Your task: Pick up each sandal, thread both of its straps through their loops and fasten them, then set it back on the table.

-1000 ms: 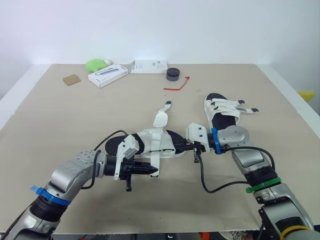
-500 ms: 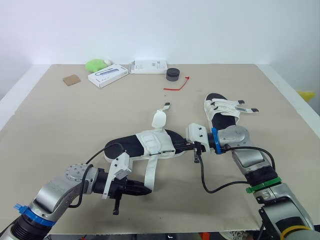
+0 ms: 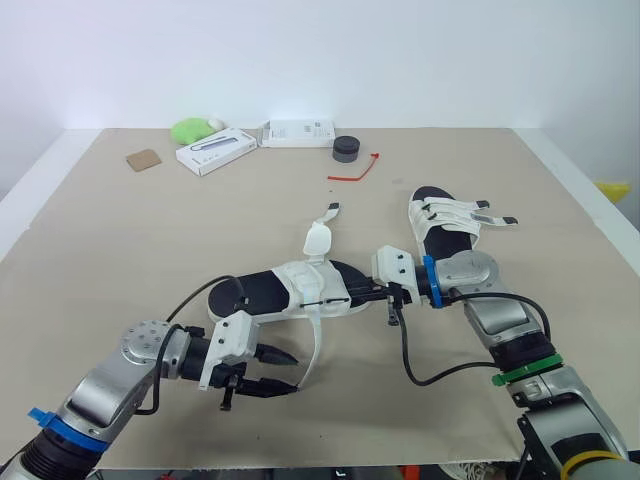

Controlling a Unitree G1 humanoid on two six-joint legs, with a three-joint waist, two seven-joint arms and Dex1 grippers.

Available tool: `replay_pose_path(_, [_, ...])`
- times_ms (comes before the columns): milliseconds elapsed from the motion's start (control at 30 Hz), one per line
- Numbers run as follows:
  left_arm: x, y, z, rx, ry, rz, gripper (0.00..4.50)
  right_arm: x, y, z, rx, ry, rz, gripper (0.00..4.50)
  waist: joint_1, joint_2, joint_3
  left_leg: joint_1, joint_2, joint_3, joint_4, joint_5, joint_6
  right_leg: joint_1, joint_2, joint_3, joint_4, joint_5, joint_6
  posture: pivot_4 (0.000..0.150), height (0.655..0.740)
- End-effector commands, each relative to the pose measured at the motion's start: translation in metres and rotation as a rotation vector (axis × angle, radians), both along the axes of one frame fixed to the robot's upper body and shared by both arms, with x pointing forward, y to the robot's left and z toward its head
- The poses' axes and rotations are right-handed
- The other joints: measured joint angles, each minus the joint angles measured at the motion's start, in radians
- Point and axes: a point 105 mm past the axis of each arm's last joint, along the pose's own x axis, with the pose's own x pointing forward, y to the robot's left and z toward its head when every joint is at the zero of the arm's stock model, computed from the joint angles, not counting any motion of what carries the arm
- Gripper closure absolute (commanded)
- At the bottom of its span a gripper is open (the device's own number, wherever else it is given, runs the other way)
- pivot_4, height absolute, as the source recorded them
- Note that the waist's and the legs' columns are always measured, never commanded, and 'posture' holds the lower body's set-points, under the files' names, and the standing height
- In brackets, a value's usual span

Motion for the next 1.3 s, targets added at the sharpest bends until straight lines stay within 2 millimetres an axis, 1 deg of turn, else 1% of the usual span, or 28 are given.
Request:
replay_pose_path(33, [0.012, 0.012, 0.012, 0.045, -0.392, -0.052, 1.74, -0.001, -0.005, -0.003, -0.032, 0.009, -0.003, 4.5, 0.0, 0.0, 0.0, 0.0, 0.0, 0.001, 0.0, 0.0, 0.0, 0.0, 0.0, 0.0, 0.0, 0.0, 0.0, 0.15, 0.74])
replay_pose_path(133, [0.03, 0.012, 0.027, 0.052, -0.758, -0.087, 1.74, -0.001, -0.005, -0.003, -0.032, 0.009, -0.002, 4.5, 0.003, 0.0, 0.0, 0.0, 0.0, 0.002, 0.0, 0.0, 0.0, 0.0, -0.001, 0.0, 0.0, 0.001, -0.001, 0.15, 0.74])
replay_pose_path(200, [0.036, 0.006, 0.035, 0.05, -0.95, -0.139, 1.74, -0.001, -0.004, -0.003, -0.031, 0.009, 0.0, 4.5, 0.005, 0.0, 0.0, 0.001, 0.0, 0.002, 0.0, 0.0, 0.0, 0.001, -0.002, 0.001, -0.001, 0.002, 0.0, 0.15, 0.74])
replay_pose_path(300, [0.04, -0.002, 0.038, 0.042, -1.114, -0.221, 1.74, -0.001, -0.003, -0.003, -0.029, 0.009, 0.003, 4.5, 0.002, -0.001, -0.001, 0.001, -0.001, 0.003, 0.0, 0.0, 0.0, 0.001, -0.004, 0.002, -0.002, 0.005, 0.004, 0.15, 0.74])
replay_pose_path(333, [0.039, -0.005, 0.037, 0.044, -1.13, -0.257, 1.74, -0.001, -0.003, -0.003, -0.029, 0.008, 0.004, 4.5, 0.001, -0.001, -0.001, 0.001, -0.001, 0.006, -0.001, 0.0, 0.001, 0.001, -0.006, 0.002, -0.002, 0.006, 0.005, 0.15, 0.74])
replay_pose_path(500, [0.035, -0.018, 0.034, 0.058, -1.151, -0.395, 1.74, -0.001, -0.003, -0.003, -0.03, 0.006, 0.004, 4.5, 0.001, -0.001, -0.001, 0.002, -0.001, 0.008, -0.001, -0.002, 0.004, 0.001, -0.007, 0.002, -0.002, 0.008, 0.002, 0.15, 0.74])
replay_pose_path(567, [0.035, -0.023, 0.036, 0.055, -1.138, -0.413, 1.74, -0.001, -0.003, -0.003, -0.031, 0.006, 0.003, 4.5, 0.001, -0.001, -0.001, 0.003, -0.001, 0.009, -0.001, -0.002, 0.004, 0.001, -0.007, 0.002, -0.002, 0.008, 0.003, 0.15, 0.74])
replay_pose_path(600, [0.035, -0.026, 0.039, 0.048, -1.128, -0.421, 1.74, -0.001, -0.003, -0.003, -0.031, 0.005, 0.003, 4.5, 0.001, -0.001, -0.001, 0.003, -0.001, 0.009, -0.001, -0.002, 0.004, 0.001, -0.007, 0.002, -0.002, 0.006, 0.006, 0.15, 0.74])
replay_pose_path(700, [0.034, -0.035, 0.048, 0.029, -1.112, -0.454, 1.74, 0.0, -0.003, -0.002, -0.029, 0.004, 0.001, 4.5, 0.001, -0.001, -0.001, 0.002, -0.001, 0.008, -0.001, -0.002, 0.004, 0.001, -0.006, 0.002, -0.002, 0.005, 0.007, 0.15, 0.74])
replay_pose_path(867, [0.028, -0.039, 0.044, 0.059, -1.064, -0.533, 1.74, 0.0, -0.003, -0.002, -0.028, 0.004, -0.002, 4.5, 0.001, -0.001, -0.001, 0.003, -0.001, 0.009, -0.001, -0.003, 0.005, 0.001, -0.005, 0.004, -0.002, 0.005, 0.008, 0.15, 0.74])
replay_pose_path(967, [0.025, -0.047, 0.048, 0.04, -1.05, -0.555, 1.74, 0.0, -0.004, -0.002, -0.027, 0.003, -0.006, 4.5, 0.001, -0.001, -0.001, 0.003, -0.001, 0.009, -0.001, -0.003, 0.005, 0.001, -0.003, 0.007, -0.002, 0.004, 0.009, 0.15, 0.74])
replay_pose_path(1200, [0.02, -0.048, 0.041, 0.087, -0.983, -0.625, 1.74, 0.001, -0.005, -0.001, -0.028, 0.0, -0.014, 4.5, 0.001, -0.001, -0.001, 0.003, -0.001, 0.009, -0.001, -0.003, 0.005, 0.001, -0.001, 0.009, -0.002, 0.004, 0.009, 0.15, 0.74])
replay_pose_path(1300, [0.021, -0.046, 0.033, 0.138, -0.925, -0.637, 1.74, 0.001, -0.005, -0.001, -0.027, 0.0, -0.016, 4.5, 0.001, -0.001, -0.001, 0.003, -0.001, 0.009, -0.001, -0.003, 0.005, 0.001, -0.001, 0.009, -0.002, 0.004, 0.009, 0.15, 0.74])
